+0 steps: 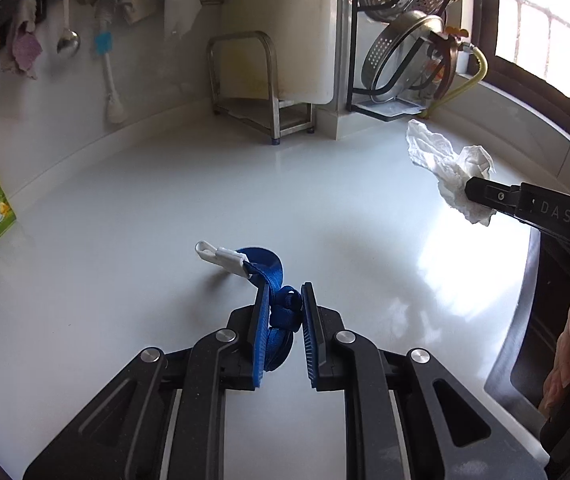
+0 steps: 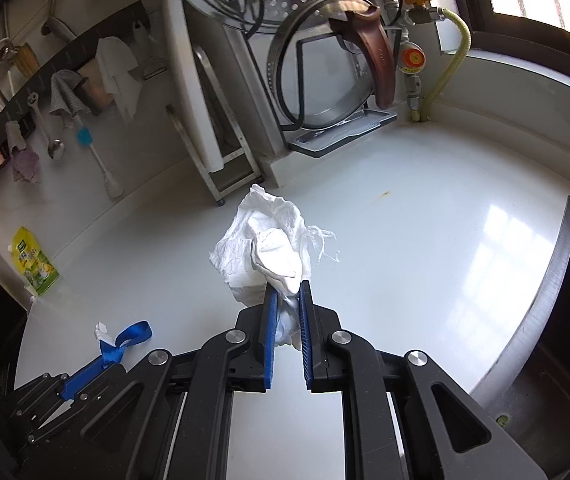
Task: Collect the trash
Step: 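Lift tissue and lanyard and carry both tools over the grey bin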
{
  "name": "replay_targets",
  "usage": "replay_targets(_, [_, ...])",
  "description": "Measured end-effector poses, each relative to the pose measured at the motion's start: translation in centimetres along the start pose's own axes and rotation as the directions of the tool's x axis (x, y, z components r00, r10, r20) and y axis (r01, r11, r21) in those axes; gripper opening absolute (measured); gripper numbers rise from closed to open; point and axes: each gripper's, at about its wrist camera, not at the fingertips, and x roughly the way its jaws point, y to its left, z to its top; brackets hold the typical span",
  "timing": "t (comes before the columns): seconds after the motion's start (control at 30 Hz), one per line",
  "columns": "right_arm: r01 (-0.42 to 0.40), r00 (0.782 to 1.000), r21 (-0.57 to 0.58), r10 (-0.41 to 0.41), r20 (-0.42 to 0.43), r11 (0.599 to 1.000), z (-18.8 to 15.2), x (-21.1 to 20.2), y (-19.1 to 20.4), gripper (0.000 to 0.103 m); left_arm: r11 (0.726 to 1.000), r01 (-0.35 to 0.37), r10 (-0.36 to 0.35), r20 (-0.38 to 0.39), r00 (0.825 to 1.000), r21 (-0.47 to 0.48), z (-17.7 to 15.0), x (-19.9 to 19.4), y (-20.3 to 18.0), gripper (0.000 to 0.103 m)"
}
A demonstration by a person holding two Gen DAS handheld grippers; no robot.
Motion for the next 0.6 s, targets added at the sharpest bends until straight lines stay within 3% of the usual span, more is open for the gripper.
replay_targets(0.37, [-0.038,0.998,-0.03,0.039,0.045,0.999,-11.6,-11.2,5.6,0.011,1.0,0.026,-0.026,0.062,0.998,0.012,-6.8,-9.1,2.5,0.016])
replay_targets(0.6, [-0.032,0.998,-0.027,0.033,0.053,0.999,-18.7,-16.8,8.2,0.011,0.999,0.039,-0.04,0.063,0.997,0.009,-12.1,-13.4,3.3,0.016])
